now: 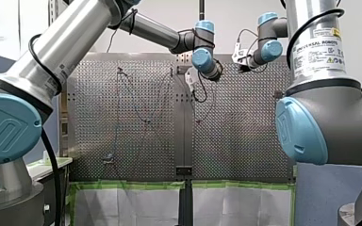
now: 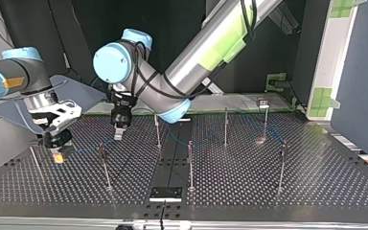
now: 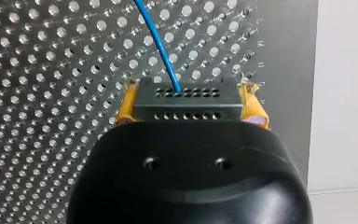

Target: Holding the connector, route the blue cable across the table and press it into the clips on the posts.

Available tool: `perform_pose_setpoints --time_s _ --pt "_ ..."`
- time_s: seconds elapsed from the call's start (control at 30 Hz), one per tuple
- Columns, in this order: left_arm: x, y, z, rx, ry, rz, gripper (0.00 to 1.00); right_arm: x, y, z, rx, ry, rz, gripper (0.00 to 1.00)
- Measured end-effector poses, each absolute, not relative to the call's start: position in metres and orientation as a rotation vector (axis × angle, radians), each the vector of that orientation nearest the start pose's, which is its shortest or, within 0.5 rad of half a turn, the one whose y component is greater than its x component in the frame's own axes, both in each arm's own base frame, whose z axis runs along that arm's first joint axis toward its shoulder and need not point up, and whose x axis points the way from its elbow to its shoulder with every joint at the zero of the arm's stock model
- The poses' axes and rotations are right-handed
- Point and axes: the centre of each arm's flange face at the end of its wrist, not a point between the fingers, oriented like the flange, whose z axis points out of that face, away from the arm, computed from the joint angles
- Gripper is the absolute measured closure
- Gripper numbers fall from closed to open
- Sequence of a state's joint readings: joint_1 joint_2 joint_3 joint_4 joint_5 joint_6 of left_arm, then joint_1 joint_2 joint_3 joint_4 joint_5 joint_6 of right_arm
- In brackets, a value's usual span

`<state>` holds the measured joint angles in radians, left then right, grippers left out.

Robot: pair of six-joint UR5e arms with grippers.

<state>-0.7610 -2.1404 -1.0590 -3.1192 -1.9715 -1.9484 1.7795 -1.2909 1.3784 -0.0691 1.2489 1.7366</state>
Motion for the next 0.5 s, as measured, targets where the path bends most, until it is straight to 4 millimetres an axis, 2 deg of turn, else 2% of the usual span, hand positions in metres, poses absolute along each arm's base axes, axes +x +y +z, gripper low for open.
perform_pose_setpoints --time_s 0.2,0.5 --pt "0.426 -0.559 0.41 -0.011 1.592 -0.616 0.0 0.288 -0.552 0.435 1.565 -1.079 1.694 1.0" --pt "0.417 -0.533 0.433 -0.085 1.513 -0.591 0.0 0.293 -0.549 0.435 1.573 -1.072 1.7 1.0"
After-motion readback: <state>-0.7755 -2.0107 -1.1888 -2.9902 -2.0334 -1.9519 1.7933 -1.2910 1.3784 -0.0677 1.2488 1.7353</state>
